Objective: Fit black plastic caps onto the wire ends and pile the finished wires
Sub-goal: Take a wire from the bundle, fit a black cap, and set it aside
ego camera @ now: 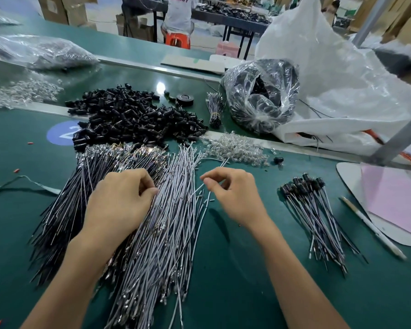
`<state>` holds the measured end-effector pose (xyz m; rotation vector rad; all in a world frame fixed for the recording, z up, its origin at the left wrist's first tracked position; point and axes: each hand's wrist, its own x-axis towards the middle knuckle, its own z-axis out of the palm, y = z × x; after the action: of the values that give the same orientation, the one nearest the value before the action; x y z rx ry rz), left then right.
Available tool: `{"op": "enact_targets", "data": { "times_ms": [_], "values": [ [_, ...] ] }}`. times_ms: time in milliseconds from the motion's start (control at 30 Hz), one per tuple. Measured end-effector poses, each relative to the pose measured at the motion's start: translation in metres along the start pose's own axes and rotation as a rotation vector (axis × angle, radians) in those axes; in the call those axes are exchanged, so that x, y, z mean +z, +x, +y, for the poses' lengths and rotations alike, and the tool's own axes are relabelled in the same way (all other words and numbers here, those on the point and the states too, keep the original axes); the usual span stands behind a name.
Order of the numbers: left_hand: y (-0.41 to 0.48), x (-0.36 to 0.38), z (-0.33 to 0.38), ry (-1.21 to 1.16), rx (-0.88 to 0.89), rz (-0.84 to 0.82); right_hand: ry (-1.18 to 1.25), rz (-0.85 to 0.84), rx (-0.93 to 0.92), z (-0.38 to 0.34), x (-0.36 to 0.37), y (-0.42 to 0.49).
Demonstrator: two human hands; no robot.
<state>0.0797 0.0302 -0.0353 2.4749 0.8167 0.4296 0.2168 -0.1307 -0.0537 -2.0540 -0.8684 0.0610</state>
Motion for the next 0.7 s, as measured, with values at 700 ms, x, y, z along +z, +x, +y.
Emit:
{"op": "enact_targets", "data": {
  "times_ms": [700],
  "values": [
    [0.006, 0.003, -0.003, -0.083, -0.106, 0.05, 0.0, -0.245, 0.379, -0.023, 0.013, 0.007]
  ]
}}
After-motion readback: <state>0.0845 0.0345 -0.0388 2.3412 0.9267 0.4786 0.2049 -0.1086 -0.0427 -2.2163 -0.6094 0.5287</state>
